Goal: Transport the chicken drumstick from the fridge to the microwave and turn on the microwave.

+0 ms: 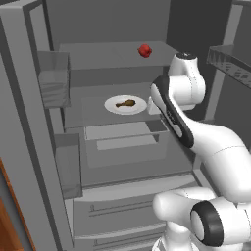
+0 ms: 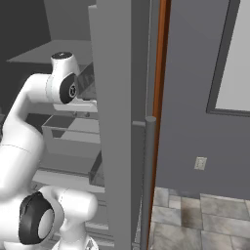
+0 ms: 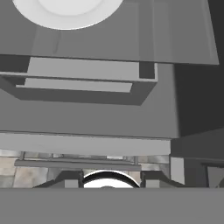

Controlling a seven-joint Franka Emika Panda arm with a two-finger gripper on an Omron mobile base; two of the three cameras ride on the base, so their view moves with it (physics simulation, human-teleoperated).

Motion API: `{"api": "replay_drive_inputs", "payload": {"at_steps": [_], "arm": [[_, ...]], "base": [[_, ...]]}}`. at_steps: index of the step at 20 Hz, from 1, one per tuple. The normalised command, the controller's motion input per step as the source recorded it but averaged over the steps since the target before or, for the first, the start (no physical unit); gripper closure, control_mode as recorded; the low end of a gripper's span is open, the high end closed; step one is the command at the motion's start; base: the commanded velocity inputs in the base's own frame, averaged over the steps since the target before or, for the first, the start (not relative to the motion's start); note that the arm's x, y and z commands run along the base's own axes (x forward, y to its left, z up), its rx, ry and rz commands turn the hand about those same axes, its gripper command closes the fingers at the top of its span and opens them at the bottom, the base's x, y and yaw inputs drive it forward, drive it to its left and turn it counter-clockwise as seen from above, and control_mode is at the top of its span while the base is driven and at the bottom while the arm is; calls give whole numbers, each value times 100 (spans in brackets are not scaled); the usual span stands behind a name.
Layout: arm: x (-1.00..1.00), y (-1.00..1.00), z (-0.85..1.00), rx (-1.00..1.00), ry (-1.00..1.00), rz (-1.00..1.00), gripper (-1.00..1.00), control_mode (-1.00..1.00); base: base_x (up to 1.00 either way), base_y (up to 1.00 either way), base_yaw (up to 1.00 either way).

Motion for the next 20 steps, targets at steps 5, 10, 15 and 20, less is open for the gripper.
{"api": "replay_drive_inputs", "payload": {"at_steps": [5, 10, 15, 20], "arm": [[-12, 0, 0, 0, 0, 0, -100, -100], [-17, 11, -5, 0, -5, 0, -100, -100], [-2, 37, -2, 0, -13, 0, -100, -100], [13, 47, 0, 0, -18, 0, -100, -100]], "base": [[0, 0, 0], [0, 0, 0], [0, 0, 0], [0, 0, 0]]}}
